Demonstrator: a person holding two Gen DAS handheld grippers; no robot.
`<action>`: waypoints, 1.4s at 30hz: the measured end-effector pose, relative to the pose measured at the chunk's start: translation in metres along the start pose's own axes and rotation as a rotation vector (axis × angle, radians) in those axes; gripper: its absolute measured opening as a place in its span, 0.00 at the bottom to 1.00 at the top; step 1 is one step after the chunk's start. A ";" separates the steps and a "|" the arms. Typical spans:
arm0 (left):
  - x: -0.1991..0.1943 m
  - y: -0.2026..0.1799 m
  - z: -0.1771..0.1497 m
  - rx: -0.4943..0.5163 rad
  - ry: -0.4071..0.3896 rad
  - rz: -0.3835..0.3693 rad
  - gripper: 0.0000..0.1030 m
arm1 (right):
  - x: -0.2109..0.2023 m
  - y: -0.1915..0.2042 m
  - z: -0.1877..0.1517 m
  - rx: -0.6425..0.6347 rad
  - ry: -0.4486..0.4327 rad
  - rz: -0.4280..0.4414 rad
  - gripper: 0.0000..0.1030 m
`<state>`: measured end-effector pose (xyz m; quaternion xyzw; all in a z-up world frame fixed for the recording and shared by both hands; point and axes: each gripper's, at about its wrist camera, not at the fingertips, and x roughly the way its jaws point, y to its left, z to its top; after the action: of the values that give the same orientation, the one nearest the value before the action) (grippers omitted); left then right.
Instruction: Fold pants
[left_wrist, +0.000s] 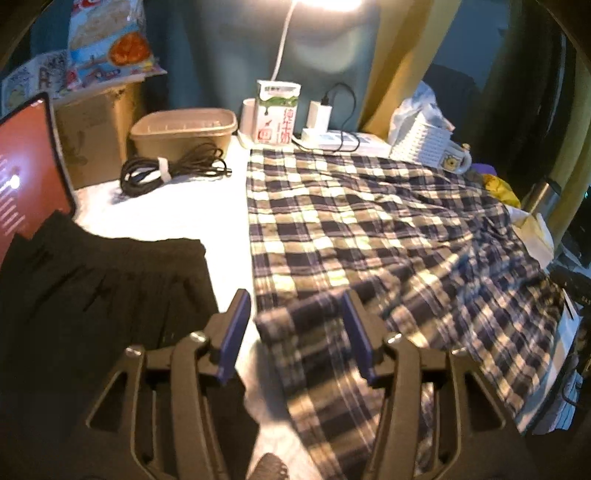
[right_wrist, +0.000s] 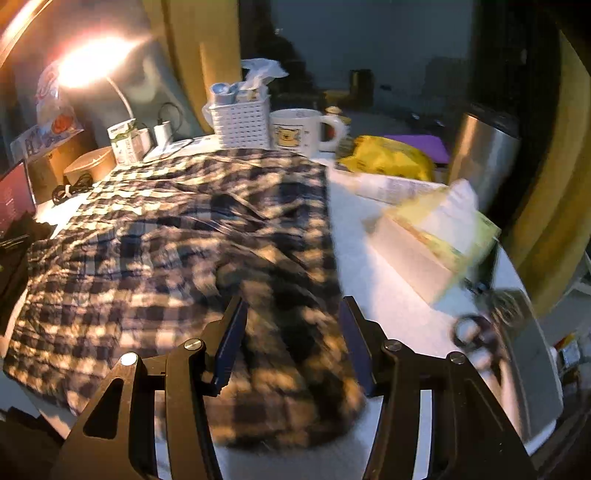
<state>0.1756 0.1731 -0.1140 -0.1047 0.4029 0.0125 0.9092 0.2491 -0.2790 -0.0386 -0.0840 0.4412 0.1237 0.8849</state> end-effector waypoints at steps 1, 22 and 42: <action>0.007 0.001 0.002 -0.002 0.016 0.002 0.51 | 0.004 0.004 0.004 -0.006 0.003 0.009 0.53; 0.028 0.021 -0.001 -0.018 0.160 -0.075 0.36 | 0.061 0.105 0.061 -0.124 0.029 0.251 0.41; 0.085 -0.003 0.035 0.188 0.152 0.032 0.33 | 0.070 0.053 0.060 -0.001 0.058 0.133 0.41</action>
<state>0.2588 0.1719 -0.1528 -0.0133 0.4715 -0.0189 0.8816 0.3201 -0.2025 -0.0607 -0.0586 0.4713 0.1800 0.8614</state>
